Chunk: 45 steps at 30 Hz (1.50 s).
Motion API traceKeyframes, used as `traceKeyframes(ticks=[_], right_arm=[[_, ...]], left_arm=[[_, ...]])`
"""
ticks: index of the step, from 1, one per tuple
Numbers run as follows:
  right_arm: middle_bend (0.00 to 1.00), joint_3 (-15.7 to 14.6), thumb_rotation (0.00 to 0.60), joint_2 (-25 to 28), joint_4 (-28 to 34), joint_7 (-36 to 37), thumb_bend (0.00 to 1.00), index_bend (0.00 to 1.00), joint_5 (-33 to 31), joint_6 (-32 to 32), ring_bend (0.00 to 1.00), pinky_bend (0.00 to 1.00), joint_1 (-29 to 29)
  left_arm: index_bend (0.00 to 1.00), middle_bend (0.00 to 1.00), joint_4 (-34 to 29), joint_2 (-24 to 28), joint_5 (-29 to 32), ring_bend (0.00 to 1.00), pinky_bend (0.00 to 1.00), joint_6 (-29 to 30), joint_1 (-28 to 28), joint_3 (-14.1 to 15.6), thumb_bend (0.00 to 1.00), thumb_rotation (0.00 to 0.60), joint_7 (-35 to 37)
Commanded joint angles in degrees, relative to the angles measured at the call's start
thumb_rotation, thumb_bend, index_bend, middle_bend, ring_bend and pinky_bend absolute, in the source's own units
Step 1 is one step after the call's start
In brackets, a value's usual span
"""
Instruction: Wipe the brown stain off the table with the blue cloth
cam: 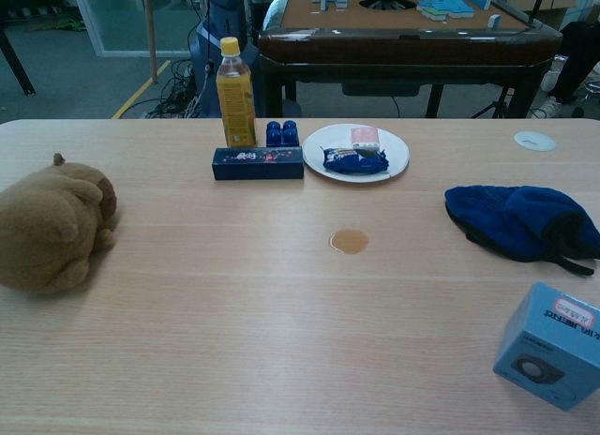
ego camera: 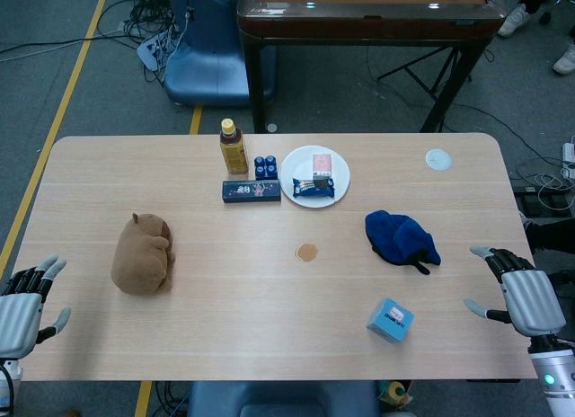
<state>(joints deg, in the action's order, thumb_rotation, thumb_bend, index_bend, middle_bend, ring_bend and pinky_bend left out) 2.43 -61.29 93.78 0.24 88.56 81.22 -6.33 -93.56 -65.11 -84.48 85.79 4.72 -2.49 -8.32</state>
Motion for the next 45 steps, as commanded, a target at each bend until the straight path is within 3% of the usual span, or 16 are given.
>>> traceKeyframes(ticks=[1, 9, 20, 31, 38, 45], right_arm=[[0.27, -0.4, 0.600, 0.2, -0.1, 0.8, 0.17, 0.23, 0.6, -0.3, 0.23, 0.34, -0.3], [0.27, 0.3, 0.600, 1.4, -0.6, 0.9, 0.17, 0.23, 0.1, -3.7, 0.23, 0.34, -2.8], [0.27, 5.4, 0.600, 1.2, -4.3, 0.5, 0.16, 0.23, -11.2, -20.6, 0.23, 0.34, -13.0], [0.27, 8.2, 0.600, -5.6, -11.8, -7.6, 0.12, 0.23, -26.9, -36.8, 0.21, 0.34, -23.6], [0.26, 8.5, 0.600, -11.0, -18.3, -10.8, 0.12, 0.23, -35.6, -42.5, 0.21, 0.34, -28.8], [0.25, 7.6, 0.600, -14.8, -21.9, -12.1, 0.12, 0.23, -39.6, -45.1, 0.21, 0.34, -31.8]], left_arm=[[0.14, 0.10, 0.0, 0.0, 0.1, 0.14, 0.13, 0.0, 0.0, 0.0, 0.27, 0.600, 0.0], [0.15, 0.10, -0.9, 0.5, 0.2, 0.14, 0.13, 0.0, -0.4, 0.3, 0.27, 0.600, -0.6], [0.15, 0.10, -1.8, 0.8, -0.6, 0.14, 0.13, 2.1, -1.6, 0.6, 0.27, 0.600, -0.6], [0.15, 0.10, -1.9, 1.1, -0.9, 0.14, 0.13, 3.0, -2.5, 0.8, 0.27, 0.600, -0.2], [0.15, 0.10, -1.6, 0.9, -1.2, 0.14, 0.13, 3.4, -2.9, 0.9, 0.27, 0.600, 0.1], [0.15, 0.10, -1.5, 0.8, -1.1, 0.14, 0.13, 3.0, -2.8, 0.9, 0.27, 0.600, 0.0]])
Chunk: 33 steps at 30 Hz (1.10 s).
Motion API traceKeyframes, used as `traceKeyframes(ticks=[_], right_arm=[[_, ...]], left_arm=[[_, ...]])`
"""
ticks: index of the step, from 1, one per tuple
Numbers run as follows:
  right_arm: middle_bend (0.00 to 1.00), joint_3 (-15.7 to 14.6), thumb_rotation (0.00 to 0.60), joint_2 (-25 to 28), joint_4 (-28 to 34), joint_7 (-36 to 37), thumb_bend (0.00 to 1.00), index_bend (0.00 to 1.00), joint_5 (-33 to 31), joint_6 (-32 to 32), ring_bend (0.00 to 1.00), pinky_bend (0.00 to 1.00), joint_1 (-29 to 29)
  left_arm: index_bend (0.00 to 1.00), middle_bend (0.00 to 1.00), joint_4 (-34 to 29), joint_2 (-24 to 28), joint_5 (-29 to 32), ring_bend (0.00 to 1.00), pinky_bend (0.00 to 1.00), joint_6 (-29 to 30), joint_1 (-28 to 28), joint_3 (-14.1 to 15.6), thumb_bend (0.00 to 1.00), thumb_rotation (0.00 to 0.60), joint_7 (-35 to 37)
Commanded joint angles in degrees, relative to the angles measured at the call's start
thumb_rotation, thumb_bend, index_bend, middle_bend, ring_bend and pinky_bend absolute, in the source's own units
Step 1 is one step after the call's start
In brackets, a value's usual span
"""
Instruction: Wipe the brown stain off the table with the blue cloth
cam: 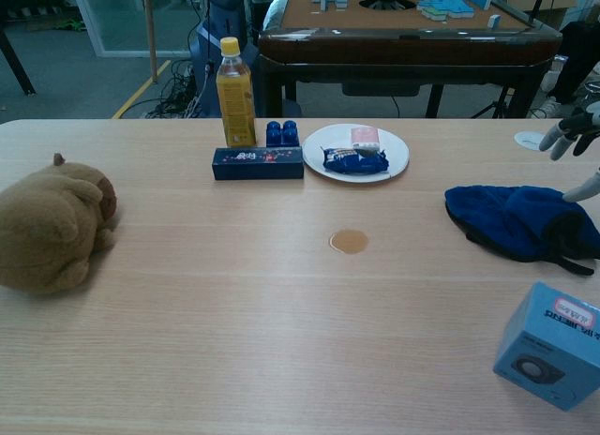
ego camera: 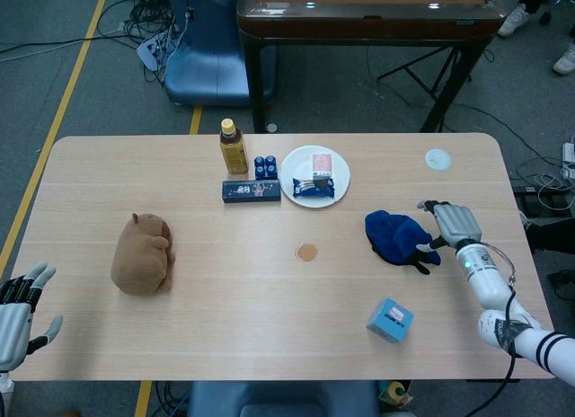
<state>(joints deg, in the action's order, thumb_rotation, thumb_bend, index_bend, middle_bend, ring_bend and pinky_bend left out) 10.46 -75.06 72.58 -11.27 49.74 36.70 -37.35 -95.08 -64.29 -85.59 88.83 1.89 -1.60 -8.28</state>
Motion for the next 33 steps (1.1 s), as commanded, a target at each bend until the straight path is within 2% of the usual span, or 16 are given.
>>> traceKeyframes(ticks=[1, 15, 18, 22, 23, 27, 30, 33], right_arm=[[0.25, -0.6, 0.600, -1.4, -1.0, -0.8, 0.12, 0.23, -1.1, -0.8, 0.21, 0.34, -1.1], [0.24, -4.7, 0.600, -7.4, -8.1, -3.8, 0.12, 0.23, -6.7, -4.3, 0.21, 0.34, -4.1], [0.26, -5.4, 0.600, -9.3, -11.0, -4.2, 0.16, 0.25, -7.6, -4.9, 0.24, 0.37, -4.6], [0.34, -5.6, 0.600, -11.5, -14.4, -3.6, 0.36, 0.39, -7.7, -6.4, 0.33, 0.48, -5.1], [0.37, -5.5, 0.600, -12.1, -15.1, -3.1, 0.44, 0.44, -7.1, -6.5, 0.38, 0.54, -5.1], [0.48, -4.8, 0.600, -12.8, -15.9, -0.4, 0.64, 0.63, -3.5, -5.7, 0.51, 0.69, -4.4], [0.54, -3.1, 0.600, -11.3, -13.2, 3.5, 0.72, 0.71, 0.8, -3.2, 0.56, 0.75, -3.4], [0.58, -1.0, 0.600, -7.8, -7.2, 8.3, 0.76, 0.76, 7.3, 1.7, 0.61, 0.78, -2.1]], left_arm=[[0.15, 0.10, 0.1, -0.1, 0.0, 0.14, 0.13, -0.1, 0.0, 0.0, 0.27, 0.600, 0.0], [0.15, 0.10, 0.7, -0.2, -0.2, 0.14, 0.13, 0.0, -0.3, 0.1, 0.27, 0.600, 0.7], [0.15, 0.10, 0.7, -0.2, -0.4, 0.14, 0.13, 0.1, -0.4, 0.1, 0.27, 0.600, 0.8], [0.15, 0.10, 0.7, -0.1, -0.4, 0.14, 0.13, 0.1, -0.4, 0.1, 0.27, 0.600, 0.8], [0.15, 0.10, 0.7, -0.1, -0.4, 0.14, 0.13, 0.1, -0.4, 0.1, 0.27, 0.600, 0.8], [0.15, 0.10, 0.6, 0.1, -0.5, 0.14, 0.13, 0.3, -0.6, 0.1, 0.27, 0.600, 0.8], [0.16, 0.10, 0.4, 0.2, -0.5, 0.14, 0.13, 0.5, -0.7, 0.1, 0.27, 0.600, 0.8], [0.16, 0.10, 0.2, 0.5, -0.6, 0.14, 0.13, 0.6, -0.8, 0.0, 0.27, 0.600, 0.7]])
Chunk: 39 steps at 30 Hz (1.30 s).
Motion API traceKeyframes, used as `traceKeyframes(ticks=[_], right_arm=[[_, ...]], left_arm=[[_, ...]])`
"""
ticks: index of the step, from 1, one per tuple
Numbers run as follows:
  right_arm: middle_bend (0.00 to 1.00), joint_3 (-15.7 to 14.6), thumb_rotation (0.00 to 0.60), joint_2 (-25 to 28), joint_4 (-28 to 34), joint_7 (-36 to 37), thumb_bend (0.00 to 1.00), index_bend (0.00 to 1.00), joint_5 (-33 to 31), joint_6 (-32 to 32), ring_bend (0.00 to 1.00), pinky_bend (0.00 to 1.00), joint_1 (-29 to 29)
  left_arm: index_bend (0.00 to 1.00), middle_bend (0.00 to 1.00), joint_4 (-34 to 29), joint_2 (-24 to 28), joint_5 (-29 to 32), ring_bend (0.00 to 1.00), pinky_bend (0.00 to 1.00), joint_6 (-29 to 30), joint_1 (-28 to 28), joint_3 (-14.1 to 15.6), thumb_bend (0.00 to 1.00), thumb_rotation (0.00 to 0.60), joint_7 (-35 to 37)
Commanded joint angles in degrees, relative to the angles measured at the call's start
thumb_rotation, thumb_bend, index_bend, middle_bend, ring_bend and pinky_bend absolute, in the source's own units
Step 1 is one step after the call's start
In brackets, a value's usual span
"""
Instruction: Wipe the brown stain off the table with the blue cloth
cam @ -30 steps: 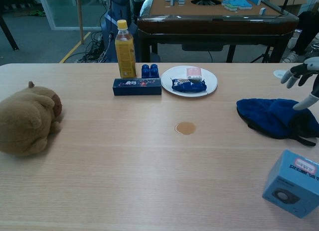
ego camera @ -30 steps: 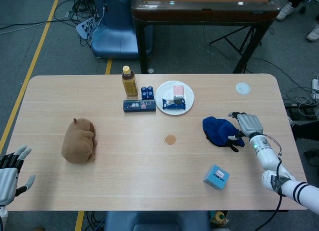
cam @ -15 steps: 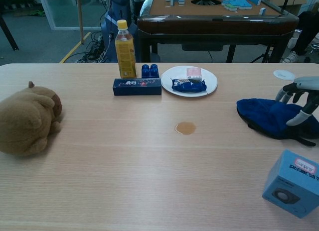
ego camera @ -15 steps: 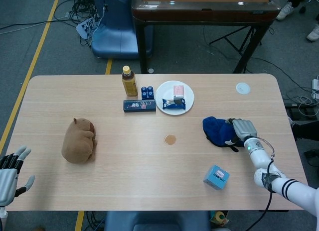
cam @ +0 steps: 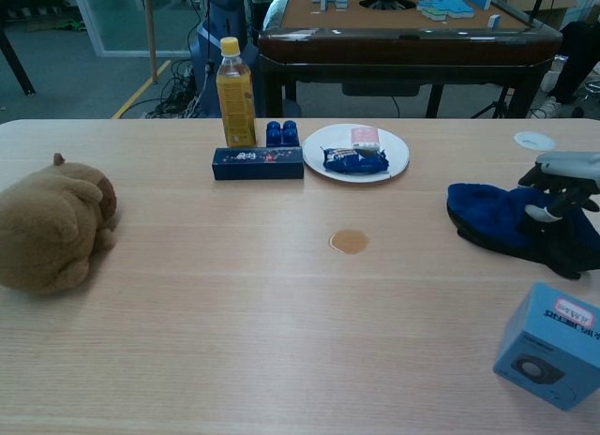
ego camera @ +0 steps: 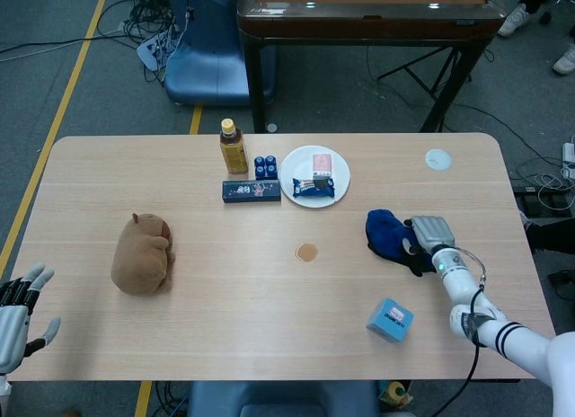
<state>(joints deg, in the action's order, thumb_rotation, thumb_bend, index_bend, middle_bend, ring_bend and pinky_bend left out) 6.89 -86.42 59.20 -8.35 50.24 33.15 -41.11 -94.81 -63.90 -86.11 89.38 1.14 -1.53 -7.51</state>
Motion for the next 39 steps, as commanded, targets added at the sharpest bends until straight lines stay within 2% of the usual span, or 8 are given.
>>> traceKeyframes(ticks=[1, 5, 9, 13, 18, 23, 30, 39], right_arm=[[0.59, 3.0, 0.600, 4.8, 8.2, 6.5, 0.76, 0.77, 9.0, 7.1, 0.61, 0.79, 2.0], [0.60, 5.0, 0.600, 9.9, 17.1, 10.4, 0.76, 0.78, 16.8, 13.9, 0.63, 0.80, 3.0], [0.60, 6.2, 0.600, 13.3, 24.2, 11.5, 0.76, 0.78, 21.1, 16.6, 0.63, 0.80, 2.5], [0.60, 6.6, 0.600, 14.1, 28.6, 9.6, 0.76, 0.78, 22.6, 16.7, 0.63, 0.80, 1.0], [0.60, 6.6, 0.600, 12.4, 31.7, 5.2, 0.76, 0.78, 20.9, 15.4, 0.63, 0.80, -1.3], [0.59, 5.8, 0.600, 9.3, 31.7, -2.8, 0.76, 0.78, 14.8, 13.2, 0.63, 0.80, -4.0], [0.57, 4.6, 0.600, 1.9, 27.3, -13.3, 0.75, 0.78, 5.2, 11.2, 0.62, 0.80, -9.2], [0.57, 1.7, 0.600, -6.0, 20.4, -21.0, 0.74, 0.78, 2.2, 13.3, 0.58, 0.75, -12.4]], left_arm=[[0.16, 0.10, -0.2, 0.2, -0.1, 0.14, 0.13, 0.2, 0.0, -0.1, 0.27, 0.600, 0.0], [0.16, 0.10, -0.5, 0.4, -0.5, 0.14, 0.13, 0.6, -0.2, -0.1, 0.27, 0.600, -0.1], [0.16, 0.10, -0.4, 0.5, -0.5, 0.14, 0.13, 0.8, -0.4, 0.0, 0.27, 0.600, 0.1], [0.16, 0.10, -0.2, 0.6, -0.5, 0.14, 0.13, 1.1, -0.7, 0.1, 0.27, 0.600, 0.5], [0.16, 0.10, 0.1, 0.9, -0.3, 0.14, 0.13, 1.4, -1.2, 0.1, 0.27, 0.600, 1.2], [0.16, 0.10, 0.9, 1.0, 0.0, 0.14, 0.13, 1.4, -1.4, 0.1, 0.27, 0.600, 2.2], [0.16, 0.10, 2.0, 0.8, 0.2, 0.14, 0.13, 1.3, -1.7, 0.2, 0.27, 0.600, 3.6], [0.16, 0.10, 2.6, 1.0, -0.1, 0.14, 0.13, 2.0, -2.4, 0.4, 0.27, 0.600, 5.2]])
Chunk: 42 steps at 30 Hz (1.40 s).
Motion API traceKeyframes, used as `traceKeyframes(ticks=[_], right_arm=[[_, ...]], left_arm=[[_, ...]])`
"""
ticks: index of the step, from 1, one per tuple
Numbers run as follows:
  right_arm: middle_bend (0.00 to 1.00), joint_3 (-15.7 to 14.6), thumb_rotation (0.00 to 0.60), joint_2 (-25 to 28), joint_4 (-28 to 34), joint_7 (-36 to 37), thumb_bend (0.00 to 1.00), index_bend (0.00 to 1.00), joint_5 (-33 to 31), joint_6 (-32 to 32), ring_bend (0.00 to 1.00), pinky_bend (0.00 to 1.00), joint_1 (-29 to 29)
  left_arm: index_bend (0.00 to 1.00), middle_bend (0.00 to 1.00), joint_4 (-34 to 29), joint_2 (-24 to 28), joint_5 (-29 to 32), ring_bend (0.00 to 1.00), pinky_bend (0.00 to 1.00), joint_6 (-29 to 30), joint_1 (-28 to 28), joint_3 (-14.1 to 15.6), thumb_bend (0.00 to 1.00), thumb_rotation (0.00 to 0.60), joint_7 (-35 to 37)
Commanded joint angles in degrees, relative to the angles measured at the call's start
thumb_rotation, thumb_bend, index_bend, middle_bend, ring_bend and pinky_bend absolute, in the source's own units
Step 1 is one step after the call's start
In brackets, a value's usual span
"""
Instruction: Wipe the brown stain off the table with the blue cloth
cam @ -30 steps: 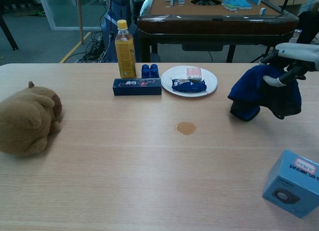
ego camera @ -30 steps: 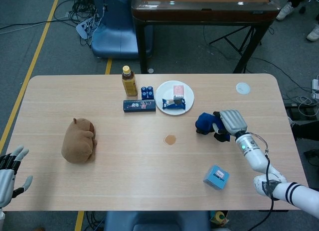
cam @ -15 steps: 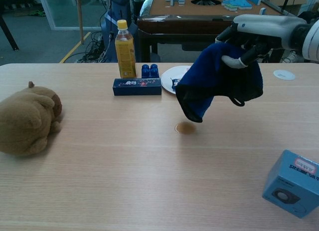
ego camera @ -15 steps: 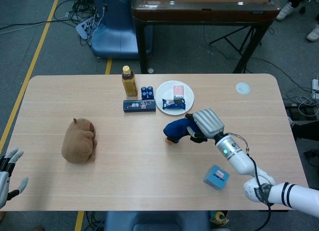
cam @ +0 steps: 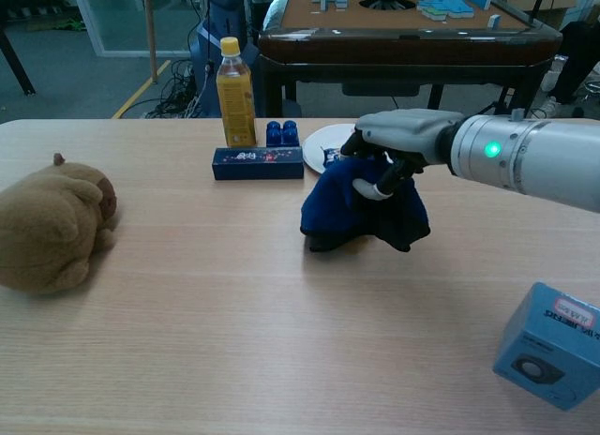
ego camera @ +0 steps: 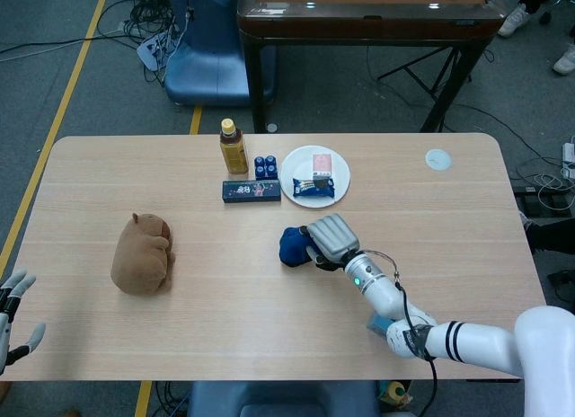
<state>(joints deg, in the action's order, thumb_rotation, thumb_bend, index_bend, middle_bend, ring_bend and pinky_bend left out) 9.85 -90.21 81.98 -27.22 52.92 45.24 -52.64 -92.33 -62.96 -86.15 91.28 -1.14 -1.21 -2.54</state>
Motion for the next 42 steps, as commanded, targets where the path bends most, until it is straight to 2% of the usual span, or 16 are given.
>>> traceKeyframes(ticks=[1, 9, 25, 29, 36, 42], right_arm=[[0.57, -1.6, 0.600, -3.0, -3.3, -2.7, 0.74, 0.78, -0.5, 1.5, 0.58, 0.74, -0.9], [0.57, -3.1, 0.600, -7.8, -11.2, -4.2, 0.74, 0.78, -1.9, 0.8, 0.57, 0.74, -1.1], [0.57, -2.5, 0.600, -10.6, -26.2, -4.8, 0.74, 0.78, -7.4, -2.6, 0.57, 0.74, 0.4], [0.57, -2.2, 0.600, -11.3, -25.9, -3.6, 0.74, 0.78, -5.7, -3.2, 0.57, 0.74, 0.3], [0.57, -2.5, 0.600, -11.2, -19.9, -1.7, 0.74, 0.78, 0.2, -2.8, 0.57, 0.74, -0.3], [0.57, -2.8, 0.600, -11.2, -15.1, -1.7, 0.74, 0.78, 2.9, -3.0, 0.57, 0.74, -1.1]], left_arm=[[0.16, 0.10, 0.1, 0.1, -0.1, 0.14, 0.13, 0.1, -0.2, 0.2, 0.27, 0.600, 0.3], [0.16, 0.10, 0.3, 0.0, -0.7, 0.14, 0.13, -0.1, -0.3, 0.5, 0.27, 0.600, 0.7], [0.16, 0.10, 1.0, -0.5, -1.0, 0.14, 0.13, -0.5, -0.2, 0.5, 0.27, 0.600, 1.1], [0.16, 0.10, 1.1, -0.6, -1.0, 0.14, 0.13, -0.6, -0.2, 0.5, 0.27, 0.600, 1.2], [0.16, 0.10, 0.9, -0.4, -0.9, 0.14, 0.13, -0.6, -0.2, 0.4, 0.27, 0.600, 1.0], [0.16, 0.10, 1.0, -0.5, -0.9, 0.14, 0.13, -0.6, -0.4, 0.5, 0.27, 0.600, 1.1]])
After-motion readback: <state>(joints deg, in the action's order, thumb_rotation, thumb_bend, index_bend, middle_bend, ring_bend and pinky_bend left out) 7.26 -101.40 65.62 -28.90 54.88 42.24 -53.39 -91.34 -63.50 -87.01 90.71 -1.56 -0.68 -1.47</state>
